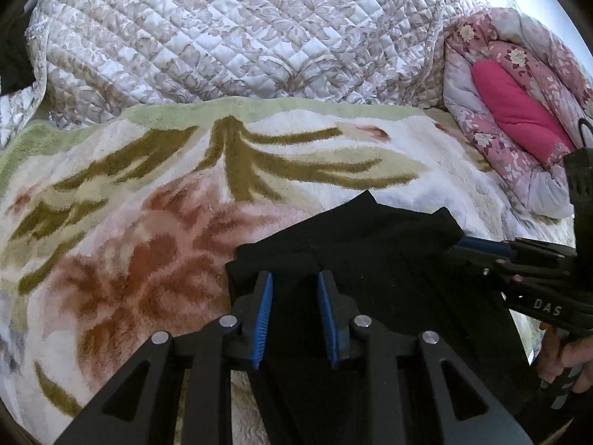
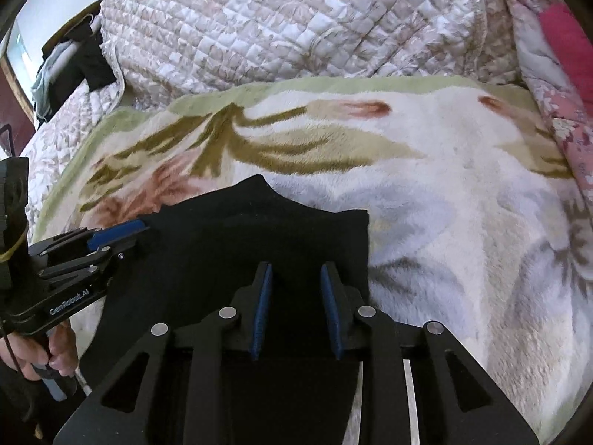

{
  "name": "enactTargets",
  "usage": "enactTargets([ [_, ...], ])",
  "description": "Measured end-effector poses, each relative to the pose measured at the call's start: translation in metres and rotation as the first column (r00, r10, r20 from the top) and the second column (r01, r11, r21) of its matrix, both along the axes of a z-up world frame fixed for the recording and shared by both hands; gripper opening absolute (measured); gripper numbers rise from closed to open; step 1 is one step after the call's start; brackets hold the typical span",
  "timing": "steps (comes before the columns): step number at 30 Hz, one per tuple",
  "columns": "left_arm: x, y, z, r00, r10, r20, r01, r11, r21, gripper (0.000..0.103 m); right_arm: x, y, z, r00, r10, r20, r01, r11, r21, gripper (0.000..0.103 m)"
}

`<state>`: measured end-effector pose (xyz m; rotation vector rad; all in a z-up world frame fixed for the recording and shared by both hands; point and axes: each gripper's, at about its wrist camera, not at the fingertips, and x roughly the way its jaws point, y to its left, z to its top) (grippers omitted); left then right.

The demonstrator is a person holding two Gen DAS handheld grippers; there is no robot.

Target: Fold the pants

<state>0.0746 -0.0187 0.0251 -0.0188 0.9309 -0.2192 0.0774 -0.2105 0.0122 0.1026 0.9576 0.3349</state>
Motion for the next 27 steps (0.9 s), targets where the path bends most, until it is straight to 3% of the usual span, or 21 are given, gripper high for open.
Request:
enactTargets([
  [6,-0.02,0.0,0.015,1.0,0.017,0.018,-0.017,1.0,0.016,0.028,-0.032,-0.005,0.016,1.0,0.008,0.029,-0.008,1.0,0.024,0.032],
  [15,-0.081,-0.008,0.032,0.999,0.003,0.049,-0.004,1.0,0.006,0.028,-0.094,0.006,0.026,0.993,0.069,0.091,-0.071,0.997,0.018,0.033],
  [18,-0.099,-0.01,0.027,0.999,-0.014,0.042,0.014,1.0,0.006,0.028,-0.108,0.014,0.016,0.991,0.11,0.076,-0.109,0.994,-0.016,0.033],
  [21,-0.109,-0.01,0.01,1.0,-0.03,-0.005,0.031,0.999,0.024,0.028,-0.111,0.02,-0.005,0.991,0.132,-0.002,-0.132,0.99,-0.057,0.035],
  [22,-0.111,-0.008,0.005,0.999,-0.025,-0.02,0.025,0.999,0.024,0.029,-0.113,0.02,-0.001,0.991,0.131,0.023,-0.13,0.99,-0.053,0.037],
  [24,-0.114,-0.002,0.009,1.0,-0.013,-0.013,0.013,1.0,0.006,0.029,-0.112,0.016,0.007,0.991,0.131,0.025,-0.131,0.991,-0.016,0.054],
  [27,-0.118,0.01,0.019,1.0,0.01,-0.003,-0.01,1.0,-0.015,0.029,-0.113,0.006,0.013,0.994,0.102,0.048,-0.102,0.995,0.005,0.057],
])
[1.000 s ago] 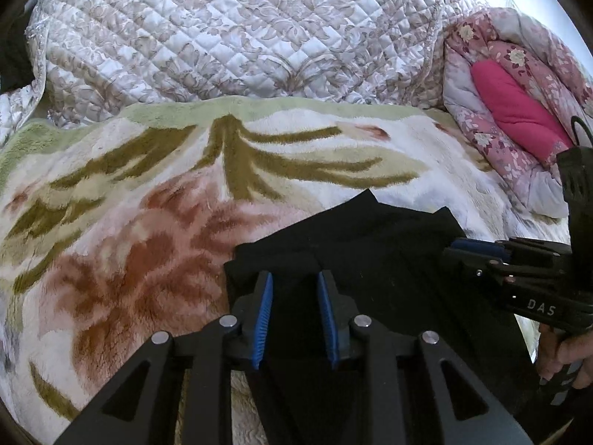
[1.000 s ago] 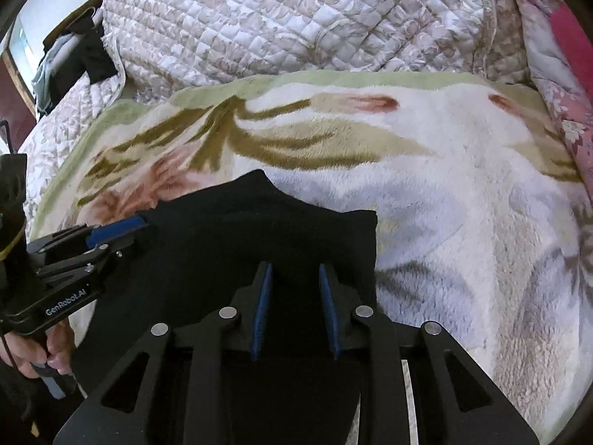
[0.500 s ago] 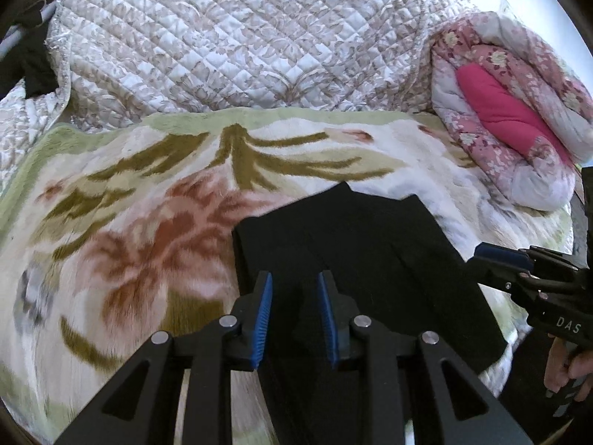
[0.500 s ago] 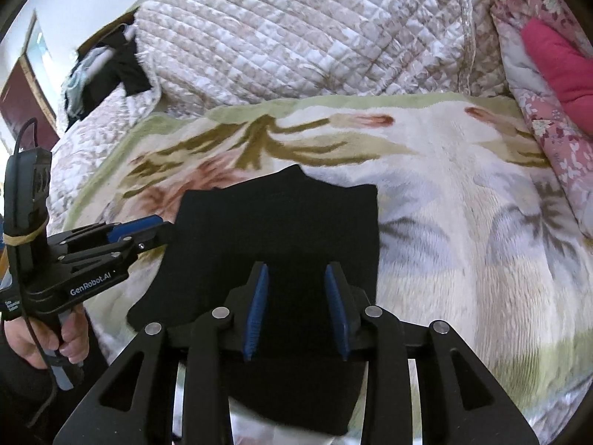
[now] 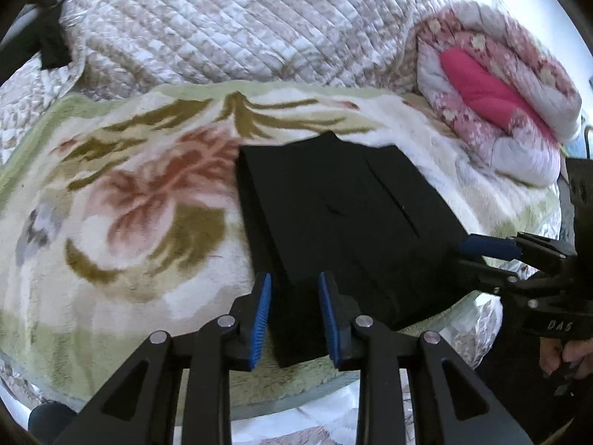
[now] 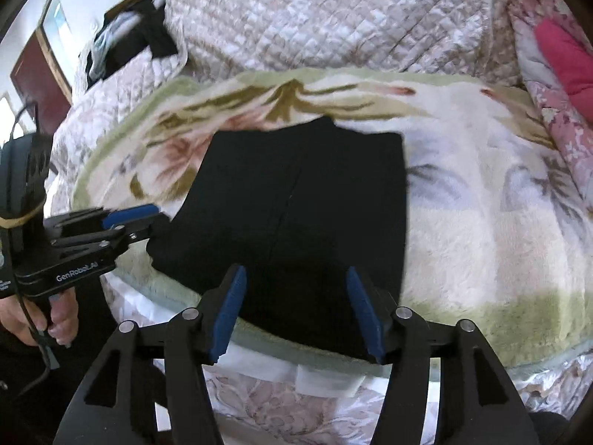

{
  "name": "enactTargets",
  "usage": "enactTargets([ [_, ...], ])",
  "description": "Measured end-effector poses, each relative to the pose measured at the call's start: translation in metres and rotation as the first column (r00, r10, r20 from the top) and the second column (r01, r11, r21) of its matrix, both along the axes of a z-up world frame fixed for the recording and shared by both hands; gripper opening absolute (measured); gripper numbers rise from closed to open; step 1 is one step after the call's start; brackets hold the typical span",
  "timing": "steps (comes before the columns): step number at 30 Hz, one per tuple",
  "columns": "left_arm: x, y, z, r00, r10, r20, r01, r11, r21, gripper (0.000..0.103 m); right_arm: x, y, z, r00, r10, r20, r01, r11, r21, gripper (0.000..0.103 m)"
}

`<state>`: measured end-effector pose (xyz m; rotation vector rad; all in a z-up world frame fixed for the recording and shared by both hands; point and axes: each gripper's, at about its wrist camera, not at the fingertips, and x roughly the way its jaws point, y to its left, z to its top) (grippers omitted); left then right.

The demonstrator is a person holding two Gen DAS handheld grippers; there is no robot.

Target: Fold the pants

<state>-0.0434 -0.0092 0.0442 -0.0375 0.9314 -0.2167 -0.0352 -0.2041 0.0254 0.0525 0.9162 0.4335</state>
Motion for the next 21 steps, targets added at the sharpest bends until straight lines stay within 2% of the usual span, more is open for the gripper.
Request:
enactTargets([
  [3,0.001,0.009,0.001,1.0,0.015,-0.003,-0.015,1.0,-0.005,0.036,0.002,-0.013,0.001,0.999,-0.041,-0.003,0.041,0.999,0.023,0.057],
  [8,0.017,0.021,-0.009,0.997,0.045,-0.061,-0.05,0.995,-0.082,0.044,0.017,-0.037,-0.003,0.995,-0.094,-0.045,0.097,0.992,0.078,0.057],
  [13,0.031,0.019,-0.013,0.997,0.024,-0.072,-0.035,0.987,-0.157,0.052,0.035,-0.047,-0.012,0.99,-0.091,-0.104,0.105,0.985,0.138,0.058],
  [21,0.058,0.025,-0.03,0.994,0.028,-0.103,-0.05,0.975,-0.215,0.057,0.06,-0.047,-0.028,0.986,-0.06,-0.158,0.091,0.976,0.198,0.058],
])
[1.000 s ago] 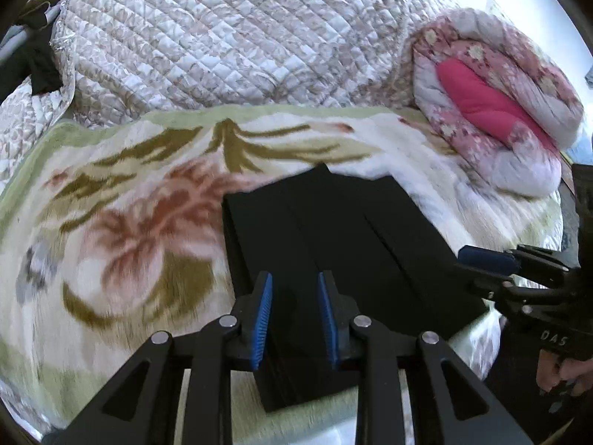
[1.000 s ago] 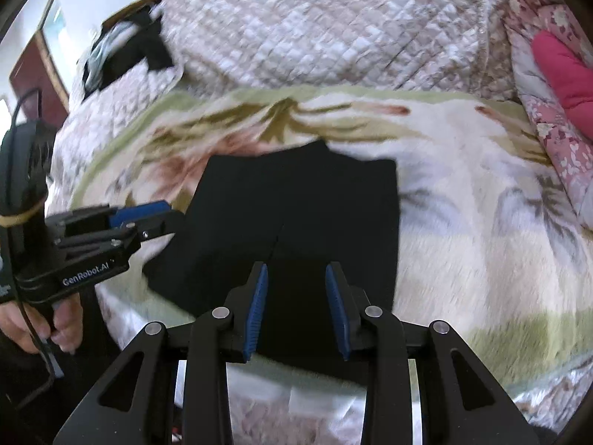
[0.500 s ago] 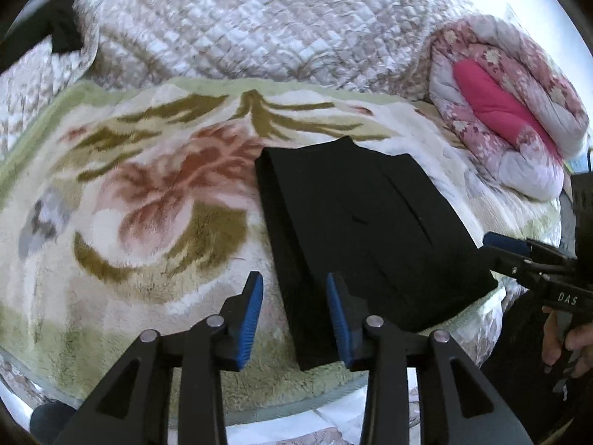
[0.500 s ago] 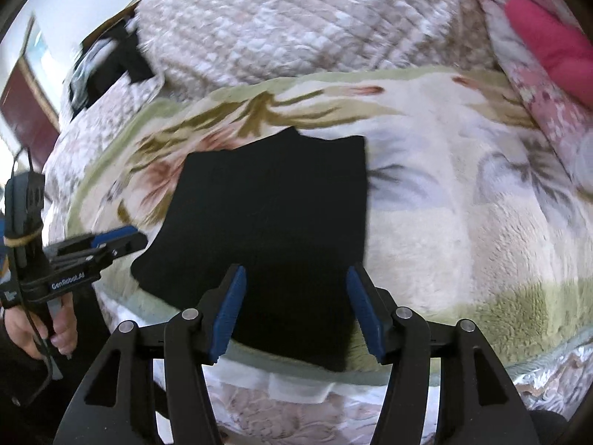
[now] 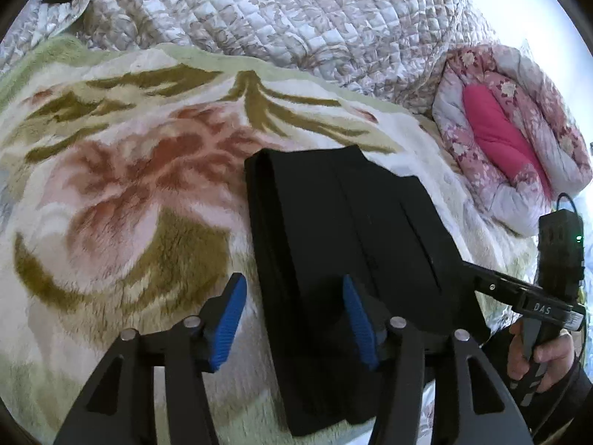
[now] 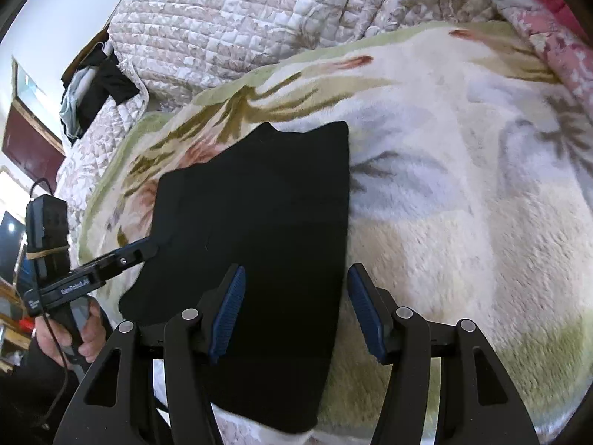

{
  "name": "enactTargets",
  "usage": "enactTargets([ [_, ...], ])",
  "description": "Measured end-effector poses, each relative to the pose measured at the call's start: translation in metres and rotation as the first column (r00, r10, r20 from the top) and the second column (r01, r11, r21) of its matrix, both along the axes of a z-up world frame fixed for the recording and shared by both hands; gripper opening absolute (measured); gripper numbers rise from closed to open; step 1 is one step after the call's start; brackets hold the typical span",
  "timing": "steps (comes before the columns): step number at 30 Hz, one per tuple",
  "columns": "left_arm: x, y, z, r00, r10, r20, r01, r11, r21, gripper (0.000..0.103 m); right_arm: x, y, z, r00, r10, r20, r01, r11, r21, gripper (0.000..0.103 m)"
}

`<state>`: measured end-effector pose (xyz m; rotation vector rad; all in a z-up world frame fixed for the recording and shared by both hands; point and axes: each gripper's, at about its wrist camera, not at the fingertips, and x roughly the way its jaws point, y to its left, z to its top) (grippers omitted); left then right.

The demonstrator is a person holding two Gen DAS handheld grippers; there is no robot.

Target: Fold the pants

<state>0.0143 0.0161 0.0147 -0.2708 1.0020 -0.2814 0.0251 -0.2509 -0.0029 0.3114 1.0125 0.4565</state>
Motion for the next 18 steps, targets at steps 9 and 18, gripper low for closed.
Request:
enactTargets([
  [9,0.017,0.004,-0.011,1.0,-0.005,0.019,0.007,0.994,-0.105,0.063,0.012,-0.003,-0.007,1.0,-0.003,-0.026,0.005,0.996,0.087,0.058],
  [18,-0.02,0.003,-0.012,1.0,0.003,0.023,0.0,0.993,-0.117,0.063,-0.015,-0.002,-0.013,0.997,0.047,-0.055,-0.038,0.988,0.151,0.057],
])
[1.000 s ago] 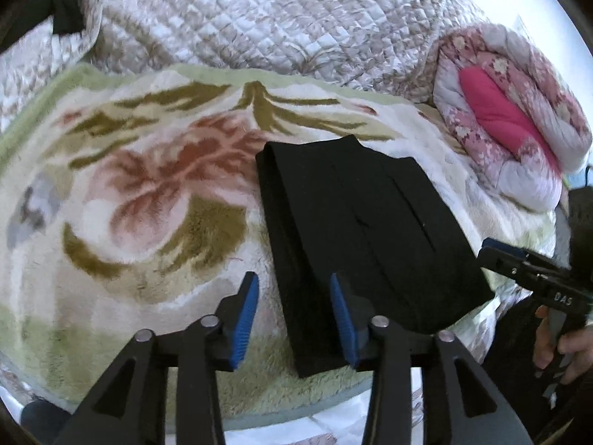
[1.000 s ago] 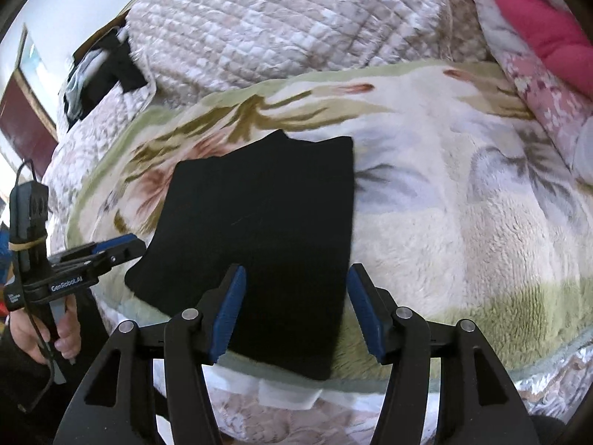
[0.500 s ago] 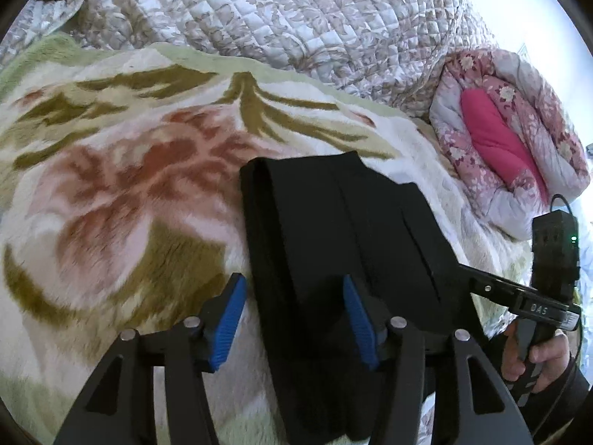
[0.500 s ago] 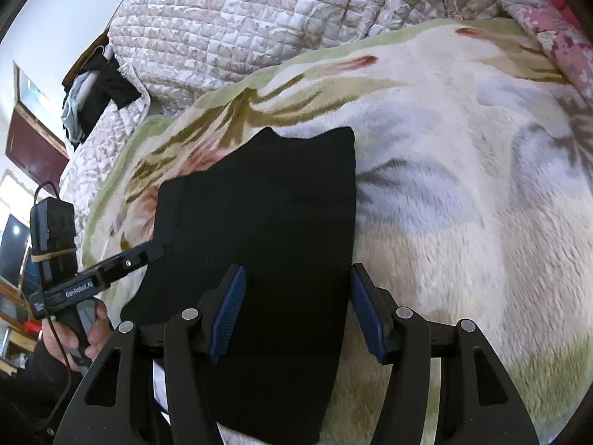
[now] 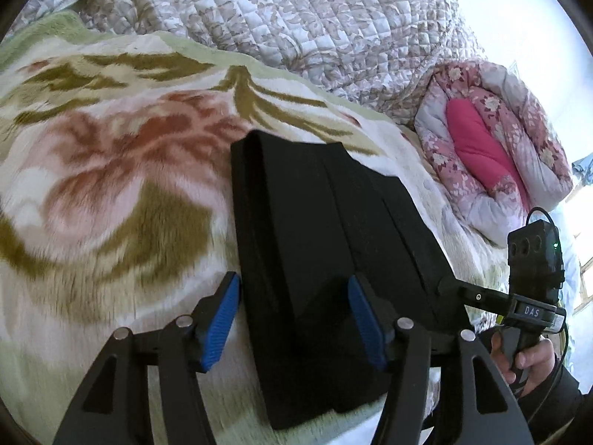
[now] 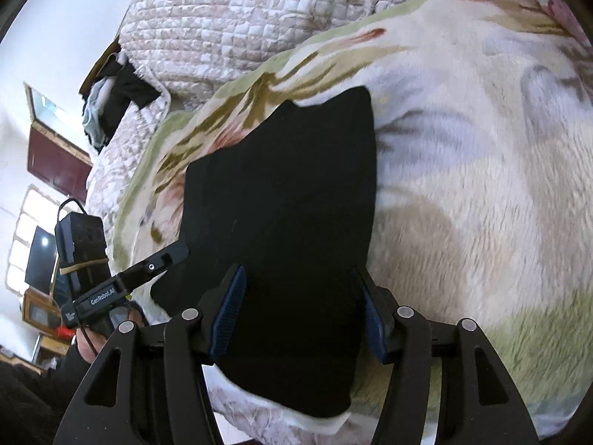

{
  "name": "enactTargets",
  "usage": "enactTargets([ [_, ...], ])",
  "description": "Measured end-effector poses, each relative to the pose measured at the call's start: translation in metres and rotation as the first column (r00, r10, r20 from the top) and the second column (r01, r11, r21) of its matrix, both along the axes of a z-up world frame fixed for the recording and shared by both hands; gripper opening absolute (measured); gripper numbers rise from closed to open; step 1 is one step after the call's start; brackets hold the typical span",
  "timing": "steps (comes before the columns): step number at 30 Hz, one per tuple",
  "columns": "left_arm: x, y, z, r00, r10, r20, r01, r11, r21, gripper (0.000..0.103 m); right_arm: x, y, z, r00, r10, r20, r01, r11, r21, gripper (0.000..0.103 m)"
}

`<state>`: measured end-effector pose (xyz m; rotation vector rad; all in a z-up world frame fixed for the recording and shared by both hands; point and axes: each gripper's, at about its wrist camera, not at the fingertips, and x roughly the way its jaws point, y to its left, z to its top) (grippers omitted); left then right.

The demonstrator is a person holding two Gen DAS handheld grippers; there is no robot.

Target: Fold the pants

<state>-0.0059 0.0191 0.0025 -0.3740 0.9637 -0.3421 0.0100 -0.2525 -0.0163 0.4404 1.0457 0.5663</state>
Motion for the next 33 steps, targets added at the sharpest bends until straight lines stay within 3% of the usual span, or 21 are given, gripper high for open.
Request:
enactTargets([
  [6,0.018,-0.007,-0.001,1.0,-0.021,0.006,0.021,1.0,0.019,0.065,0.017,0.001,-0.003,1.0,-0.022,-0.007,0.022,1.0,0.01,0.048],
  [10,0.033,-0.006,-0.005,1.0,-0.012,-0.01,0.011,1.0,-0.011,0.064,0.018,0.002,-0.001,0.999,-0.042,-0.006,0.042,0.999,-0.009,0.038],
  [12,0.028,-0.01,-0.002,1.0,-0.006,-0.006,0.006,1.0,0.018,0.059,0.015,-0.001,0.0,0.998,-0.055,-0.01,0.055,0.998,-0.003,0.031],
  [15,0.016,-0.013,0.002,1.0,0.011,-0.005,-0.011,0.999,0.04,0.05,0.011,0.0,0.001,0.998,-0.06,-0.003,0.06,0.998,-0.011,0.03],
  [22,0.021,-0.021,0.007,1.0,-0.003,-0.008,0.004,0.993,0.12,0.045,0.025,0.005,0.0,0.998,-0.063,-0.002,0.063,0.998,-0.028,0.029],
  [27,0.015,-0.03,0.023,1.0,-0.013,0.021,0.008,0.981,0.194,0.031,0.017,0.011,0.013,0.997,-0.074,0.029,0.076,0.995,-0.069,0.017],
  [33,0.008,-0.041,0.044,0.998,-0.038,0.052,0.024,0.971,0.238,0.024,0.006,0.018,0.042,0.994,-0.064,0.089,0.07,0.996,-0.057,0.016],
])
